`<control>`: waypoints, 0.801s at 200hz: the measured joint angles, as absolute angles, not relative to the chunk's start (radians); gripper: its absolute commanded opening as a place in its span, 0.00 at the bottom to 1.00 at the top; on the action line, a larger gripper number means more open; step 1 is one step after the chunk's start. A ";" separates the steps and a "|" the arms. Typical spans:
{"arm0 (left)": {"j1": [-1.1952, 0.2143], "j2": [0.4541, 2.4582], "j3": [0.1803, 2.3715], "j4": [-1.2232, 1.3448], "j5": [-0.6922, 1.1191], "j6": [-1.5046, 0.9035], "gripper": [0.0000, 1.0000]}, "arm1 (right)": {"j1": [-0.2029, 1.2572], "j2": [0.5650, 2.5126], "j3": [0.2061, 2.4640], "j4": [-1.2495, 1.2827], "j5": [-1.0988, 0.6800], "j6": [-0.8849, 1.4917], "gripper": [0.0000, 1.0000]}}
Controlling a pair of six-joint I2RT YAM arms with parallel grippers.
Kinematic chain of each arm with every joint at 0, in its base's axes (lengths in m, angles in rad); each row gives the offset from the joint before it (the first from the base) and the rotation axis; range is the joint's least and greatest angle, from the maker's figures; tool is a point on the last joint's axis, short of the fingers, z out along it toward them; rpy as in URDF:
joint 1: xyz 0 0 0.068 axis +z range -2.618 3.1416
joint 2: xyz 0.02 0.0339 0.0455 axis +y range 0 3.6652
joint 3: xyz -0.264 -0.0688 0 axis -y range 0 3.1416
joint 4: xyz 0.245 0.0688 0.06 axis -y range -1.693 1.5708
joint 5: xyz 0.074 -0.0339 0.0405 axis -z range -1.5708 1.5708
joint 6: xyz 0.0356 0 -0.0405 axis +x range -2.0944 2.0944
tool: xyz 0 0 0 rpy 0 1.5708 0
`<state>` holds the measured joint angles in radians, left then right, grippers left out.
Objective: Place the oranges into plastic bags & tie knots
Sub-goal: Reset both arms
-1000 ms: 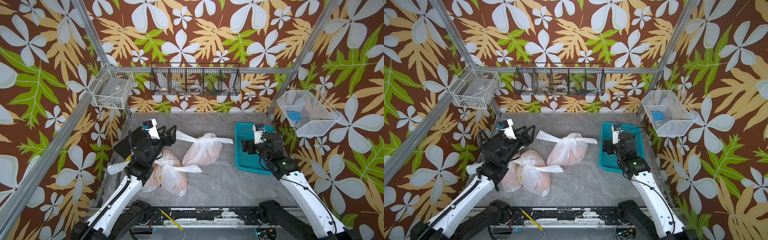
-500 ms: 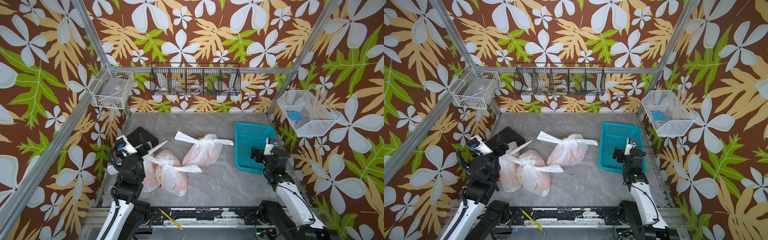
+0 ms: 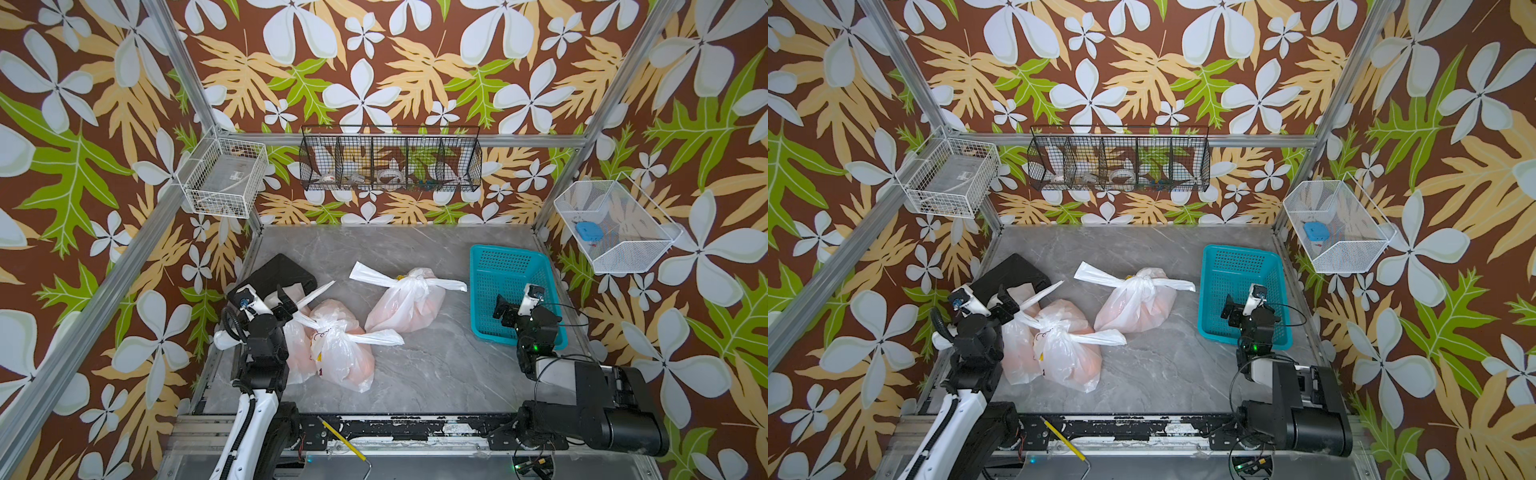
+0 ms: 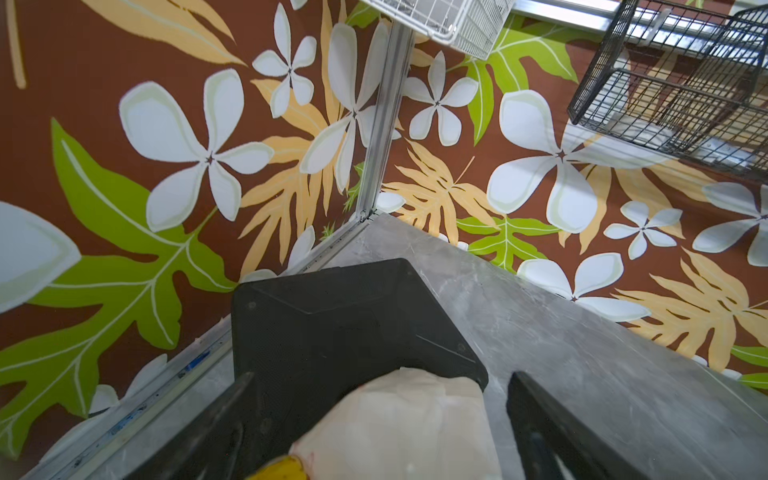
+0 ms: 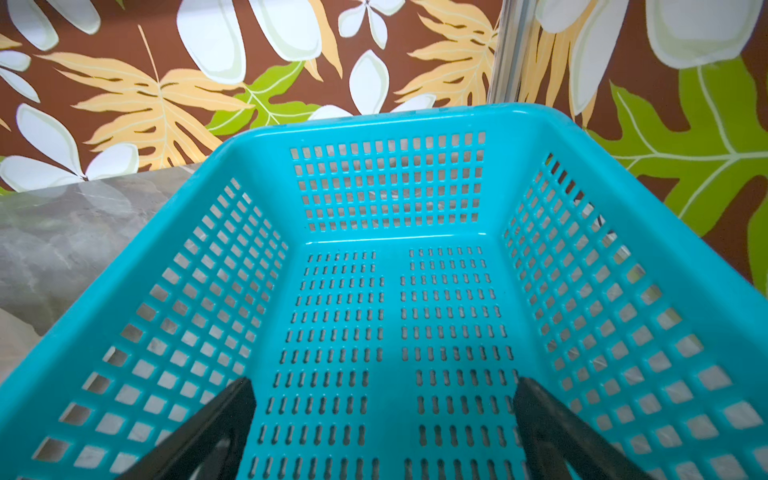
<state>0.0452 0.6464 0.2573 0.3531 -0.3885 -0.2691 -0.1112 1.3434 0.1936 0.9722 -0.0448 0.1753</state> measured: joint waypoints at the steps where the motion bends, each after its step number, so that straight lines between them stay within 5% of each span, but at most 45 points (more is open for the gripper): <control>1: 0.045 0.647 0.254 0.357 -0.387 -0.269 0.97 | -0.107 1.346 0.194 0.977 -0.044 0.175 1.00; 66: 0.046 0.870 0.033 0.809 -0.229 -0.257 1.00 | 0.002 1.452 0.196 1.148 0.011 0.082 0.99; 160: 0.040 1.340 0.012 1.357 -0.065 -0.168 1.00 | 0.006 1.459 0.224 1.121 0.053 0.074 0.99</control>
<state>0.0399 1.3399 0.0116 1.3567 -0.0654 -0.1677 0.0063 1.4590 0.2245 1.1213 0.0528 0.0742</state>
